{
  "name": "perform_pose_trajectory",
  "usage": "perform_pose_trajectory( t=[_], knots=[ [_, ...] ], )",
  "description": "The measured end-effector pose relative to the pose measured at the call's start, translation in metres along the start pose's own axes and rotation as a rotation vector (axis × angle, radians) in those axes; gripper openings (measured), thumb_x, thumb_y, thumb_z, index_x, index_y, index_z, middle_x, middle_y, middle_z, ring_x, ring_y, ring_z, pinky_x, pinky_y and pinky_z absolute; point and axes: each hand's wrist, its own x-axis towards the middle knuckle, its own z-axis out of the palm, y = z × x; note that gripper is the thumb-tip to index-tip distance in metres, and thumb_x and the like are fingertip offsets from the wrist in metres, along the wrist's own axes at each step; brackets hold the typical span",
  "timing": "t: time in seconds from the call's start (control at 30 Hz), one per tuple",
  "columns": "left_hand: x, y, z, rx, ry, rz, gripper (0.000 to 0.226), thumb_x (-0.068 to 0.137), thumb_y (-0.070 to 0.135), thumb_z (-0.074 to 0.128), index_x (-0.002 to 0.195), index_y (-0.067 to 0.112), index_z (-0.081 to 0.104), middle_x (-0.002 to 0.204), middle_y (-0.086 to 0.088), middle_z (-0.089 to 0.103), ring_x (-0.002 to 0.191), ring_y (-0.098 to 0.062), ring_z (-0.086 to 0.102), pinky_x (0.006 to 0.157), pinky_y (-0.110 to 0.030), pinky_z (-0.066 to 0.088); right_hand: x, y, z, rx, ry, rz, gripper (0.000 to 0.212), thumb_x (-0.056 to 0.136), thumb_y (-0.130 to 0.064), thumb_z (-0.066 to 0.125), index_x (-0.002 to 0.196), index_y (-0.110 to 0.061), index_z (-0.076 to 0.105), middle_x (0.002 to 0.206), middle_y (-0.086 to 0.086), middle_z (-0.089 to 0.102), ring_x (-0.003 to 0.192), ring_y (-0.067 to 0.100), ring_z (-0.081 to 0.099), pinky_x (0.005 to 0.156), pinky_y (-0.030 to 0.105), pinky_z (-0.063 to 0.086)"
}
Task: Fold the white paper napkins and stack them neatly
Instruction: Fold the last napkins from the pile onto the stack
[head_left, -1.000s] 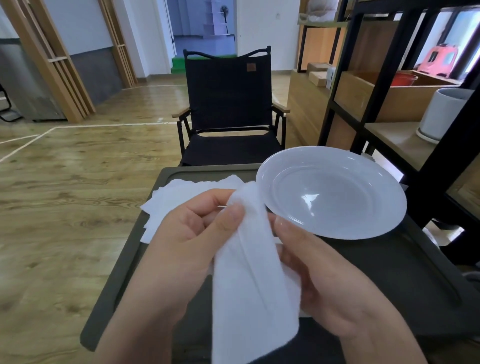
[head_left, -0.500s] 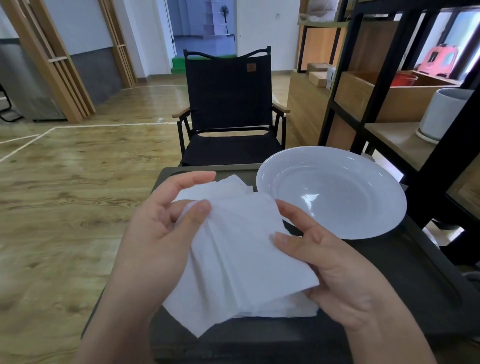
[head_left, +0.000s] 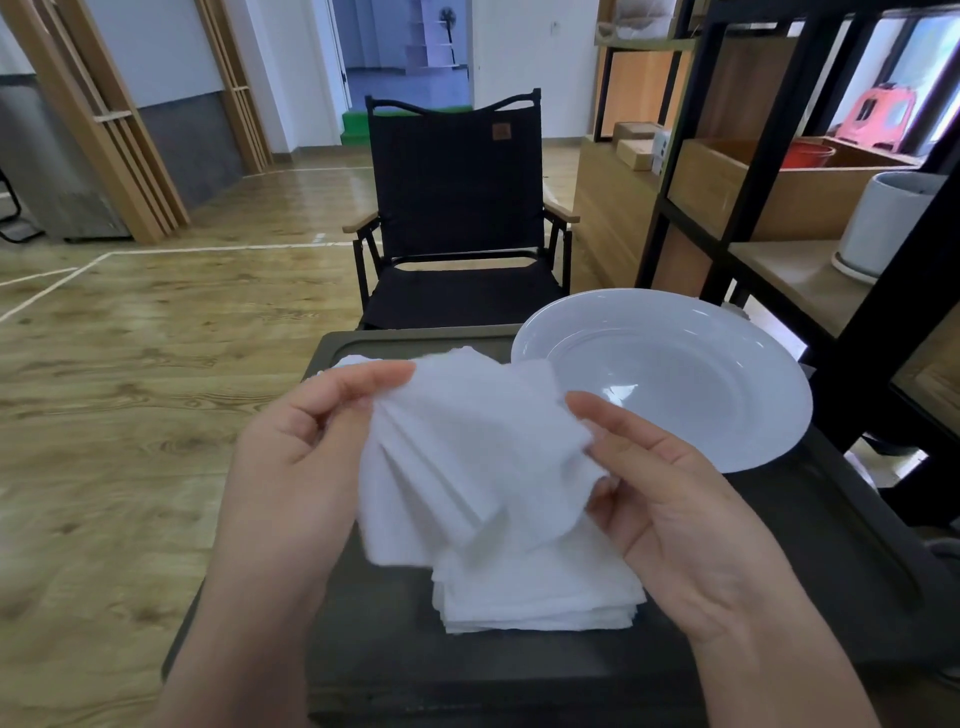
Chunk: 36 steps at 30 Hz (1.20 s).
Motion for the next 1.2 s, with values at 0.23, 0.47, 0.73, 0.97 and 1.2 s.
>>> perform_pose_trajectory(
  t=[0.23, 0.47, 0.73, 0.97, 1.2],
  knots=[
    [0.015, -0.029, -0.001, 0.083, 0.121, -0.197, 0.043, 0.099, 0.014, 0.043, 0.132, 0.04, 0.055, 0.142, 0.009, 0.052, 0.133, -0.012, 0.045, 0.106, -0.025, 0.032, -0.002, -0.007, -0.008, -0.042, 0.091, -0.146, 0.018, 0.081, -0.011, 0.061, 0.09, -0.021, 0.073, 0.085, -0.001, 0.076, 0.07, 0.007, 0.07, 0.062, 0.02, 0.058],
    [0.009, -0.039, 0.005, 0.673, 0.066, -0.172, 0.056, 0.093, 0.041, 0.052, 0.145, 0.034, 0.033, 0.156, 0.007, 0.023, 0.142, -0.021, 0.024, 0.109, -0.043, 0.033, -0.004, -0.011, -0.009, -0.083, 0.041, -0.158, 0.03, 0.072, -0.014, 0.062, 0.099, -0.024, 0.071, 0.086, -0.003, 0.077, 0.078, 0.011, 0.074, 0.064, 0.025, 0.061],
    [-0.01, -0.007, 0.024, 0.37, -0.214, 0.59, 0.06, 0.072, 0.009, 0.076, 0.116, 0.046, 0.06, 0.141, 0.02, 0.042, 0.129, -0.01, 0.044, 0.097, -0.023, 0.041, -0.004, -0.003, -0.011, -0.156, -0.109, 0.031, 0.032, 0.076, -0.015, 0.072, 0.107, -0.021, 0.073, 0.097, 0.012, 0.075, 0.079, 0.019, 0.07, 0.061, 0.024, 0.059],
    [-0.011, 0.001, 0.015, 0.306, -0.3, 0.263, 0.036, 0.088, 0.031, 0.065, 0.053, 0.025, 0.058, 0.05, 0.013, 0.045, 0.048, -0.005, 0.037, 0.047, -0.01, 0.028, 0.002, -0.006, -0.016, -0.519, -0.211, -0.236, 0.038, 0.082, -0.061, 0.055, 0.113, -0.044, 0.069, 0.12, -0.015, 0.07, 0.112, 0.004, 0.065, 0.1, 0.038, 0.051],
    [-0.013, 0.007, 0.007, 0.231, -0.523, -0.134, 0.019, 0.085, 0.035, 0.063, 0.08, 0.025, 0.078, 0.079, 0.014, 0.077, 0.073, -0.001, 0.072, 0.059, -0.008, 0.048, -0.004, -0.001, -0.013, -0.829, -0.017, -0.081, 0.021, 0.09, -0.038, 0.062, 0.087, -0.025, 0.078, 0.087, -0.004, 0.079, 0.085, 0.017, 0.075, 0.089, 0.045, 0.057]
  ],
)
